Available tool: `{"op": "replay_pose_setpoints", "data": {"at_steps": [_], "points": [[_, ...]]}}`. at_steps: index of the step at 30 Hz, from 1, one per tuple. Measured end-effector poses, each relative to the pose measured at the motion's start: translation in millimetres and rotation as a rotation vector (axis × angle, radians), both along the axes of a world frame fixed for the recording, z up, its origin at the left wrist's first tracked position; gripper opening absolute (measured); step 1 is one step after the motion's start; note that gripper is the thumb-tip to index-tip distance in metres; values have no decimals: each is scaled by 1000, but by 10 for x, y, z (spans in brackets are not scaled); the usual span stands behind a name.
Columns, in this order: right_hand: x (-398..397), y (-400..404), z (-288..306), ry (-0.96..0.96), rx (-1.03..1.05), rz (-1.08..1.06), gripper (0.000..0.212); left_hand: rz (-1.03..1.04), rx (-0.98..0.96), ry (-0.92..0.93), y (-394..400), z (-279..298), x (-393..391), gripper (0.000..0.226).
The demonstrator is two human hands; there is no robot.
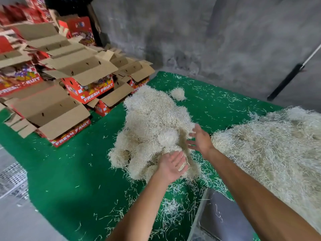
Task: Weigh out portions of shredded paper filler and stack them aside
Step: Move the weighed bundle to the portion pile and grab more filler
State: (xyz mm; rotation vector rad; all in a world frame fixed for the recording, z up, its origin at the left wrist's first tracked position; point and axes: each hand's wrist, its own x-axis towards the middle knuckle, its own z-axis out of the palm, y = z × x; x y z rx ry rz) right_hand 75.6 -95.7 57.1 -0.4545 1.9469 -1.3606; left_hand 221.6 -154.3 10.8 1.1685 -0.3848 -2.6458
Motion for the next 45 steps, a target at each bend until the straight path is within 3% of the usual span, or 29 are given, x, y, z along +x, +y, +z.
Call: {"op": "replay_pose_setpoints", "data": {"at_steps": [5, 11, 17, 21, 25, 29, 31, 33, 37, 41, 43, 45], "points": [[73, 596, -337, 85, 49, -14, 38, -186, -158, 14, 299, 15, -275, 35], [-214, 1252, -366, 90, -16, -161, 22, -304, -194, 68, 593, 42, -848, 33], [-544, 1618, -523, 239, 119, -131, 8, -434, -313, -2, 793, -51, -1362, 32], [-963, 1496, -766, 400, 266, -36, 33, -459, -401, -183, 771, -172, -1769, 29], [-1476, 1110, -995, 652, 344, 20, 57, -388, -304, -292, 590, -426, -2162, 42], [-1945, 631, -1381, 969, 682, 223, 100, -343, -238, -339, 419, -749, -2407, 40], [-2049, 482, -1607, 940, 867, 371, 100, -325, -199, -351, 380, -892, -2442, 38], [-1984, 428, -1771, 871, 941, 460, 87, -303, -170, -348, 375, -998, -2442, 36], [-1737, 501, -1722, 932, 763, 411, 68, -246, -78, -333, 422, -1004, -2403, 38], [-1491, 635, -1189, 1010, 488, 294, 60, -210, -39, -231, 456, -619, -2217, 59], [-1258, 746, -850, 912, 286, 220, 58, -187, -77, -150, 460, -366, -2059, 62], [-965, 874, -573, 676, 47, 68, 59, -224, -177, -60, 497, -79, -1876, 58]]}}
